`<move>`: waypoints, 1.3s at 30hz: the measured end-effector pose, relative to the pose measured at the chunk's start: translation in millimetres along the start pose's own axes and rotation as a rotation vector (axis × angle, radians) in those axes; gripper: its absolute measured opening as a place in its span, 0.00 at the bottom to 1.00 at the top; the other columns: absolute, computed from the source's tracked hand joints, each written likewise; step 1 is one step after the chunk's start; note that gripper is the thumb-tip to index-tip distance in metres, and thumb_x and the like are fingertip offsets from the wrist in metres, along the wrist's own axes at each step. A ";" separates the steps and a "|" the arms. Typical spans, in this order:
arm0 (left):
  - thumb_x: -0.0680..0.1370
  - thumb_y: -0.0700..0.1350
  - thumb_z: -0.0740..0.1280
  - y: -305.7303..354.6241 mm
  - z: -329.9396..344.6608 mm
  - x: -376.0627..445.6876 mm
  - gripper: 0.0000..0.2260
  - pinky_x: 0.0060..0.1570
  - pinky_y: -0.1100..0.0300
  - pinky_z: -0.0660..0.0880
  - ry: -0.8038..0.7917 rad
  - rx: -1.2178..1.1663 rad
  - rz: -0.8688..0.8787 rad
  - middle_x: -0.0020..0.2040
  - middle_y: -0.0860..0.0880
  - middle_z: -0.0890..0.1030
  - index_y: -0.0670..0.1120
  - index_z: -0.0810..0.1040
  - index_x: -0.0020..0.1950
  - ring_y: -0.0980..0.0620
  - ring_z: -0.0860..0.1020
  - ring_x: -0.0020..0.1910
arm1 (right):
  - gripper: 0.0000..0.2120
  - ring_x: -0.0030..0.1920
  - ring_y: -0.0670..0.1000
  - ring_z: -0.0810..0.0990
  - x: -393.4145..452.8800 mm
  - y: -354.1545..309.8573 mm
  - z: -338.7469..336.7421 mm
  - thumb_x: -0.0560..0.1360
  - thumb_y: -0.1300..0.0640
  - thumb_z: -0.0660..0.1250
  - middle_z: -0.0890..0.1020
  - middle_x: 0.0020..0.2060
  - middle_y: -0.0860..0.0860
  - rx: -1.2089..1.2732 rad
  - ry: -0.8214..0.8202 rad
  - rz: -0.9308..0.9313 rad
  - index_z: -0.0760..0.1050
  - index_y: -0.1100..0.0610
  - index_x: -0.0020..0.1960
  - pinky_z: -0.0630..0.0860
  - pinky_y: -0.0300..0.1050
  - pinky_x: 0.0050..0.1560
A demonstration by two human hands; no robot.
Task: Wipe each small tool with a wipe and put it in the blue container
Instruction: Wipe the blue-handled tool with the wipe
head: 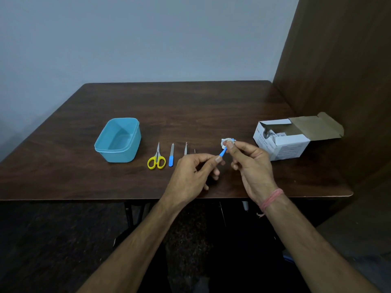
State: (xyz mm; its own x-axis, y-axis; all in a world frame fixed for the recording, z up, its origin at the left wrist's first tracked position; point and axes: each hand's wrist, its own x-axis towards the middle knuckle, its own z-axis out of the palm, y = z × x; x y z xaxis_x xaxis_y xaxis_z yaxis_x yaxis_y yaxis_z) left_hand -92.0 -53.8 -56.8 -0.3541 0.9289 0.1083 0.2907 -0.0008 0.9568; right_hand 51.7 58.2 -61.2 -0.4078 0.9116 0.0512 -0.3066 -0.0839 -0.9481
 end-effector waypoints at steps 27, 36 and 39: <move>0.88 0.51 0.69 3.7 2.8 -1.4 0.13 0.29 0.62 0.77 0.036 0.010 -0.048 0.36 0.53 0.83 0.51 0.89 0.49 0.54 0.82 0.31 | 0.11 0.37 0.44 0.76 -2.5 -6.4 -4.6 0.74 0.55 0.76 0.85 0.45 0.50 0.082 -0.119 0.048 0.86 0.57 0.55 0.76 0.37 0.41; 0.88 0.53 0.69 4.5 2.0 -2.6 0.13 0.29 0.61 0.76 0.031 0.021 -0.040 0.37 0.53 0.83 0.52 0.89 0.49 0.54 0.81 0.31 | 0.11 0.37 0.44 0.75 -3.1 -7.3 -1.4 0.72 0.54 0.78 0.83 0.45 0.53 0.083 -0.096 0.056 0.88 0.56 0.53 0.74 0.39 0.43; 0.88 0.53 0.69 6.0 1.7 -1.1 0.13 0.29 0.61 0.76 0.025 0.009 -0.041 0.37 0.54 0.83 0.52 0.89 0.48 0.54 0.81 0.31 | 0.09 0.41 0.44 0.76 -3.5 -9.4 -1.0 0.72 0.56 0.78 0.86 0.47 0.52 0.139 -0.071 0.070 0.89 0.56 0.52 0.75 0.38 0.45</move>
State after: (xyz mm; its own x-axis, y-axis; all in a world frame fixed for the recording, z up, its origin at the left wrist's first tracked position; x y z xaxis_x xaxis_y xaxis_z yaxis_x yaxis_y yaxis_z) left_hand -88.3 -54.2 -51.6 -0.3879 0.9186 0.0763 0.2838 0.0403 0.9580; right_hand 56.9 56.3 -52.8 -0.4904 0.8714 0.0130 -0.3889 -0.2055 -0.8980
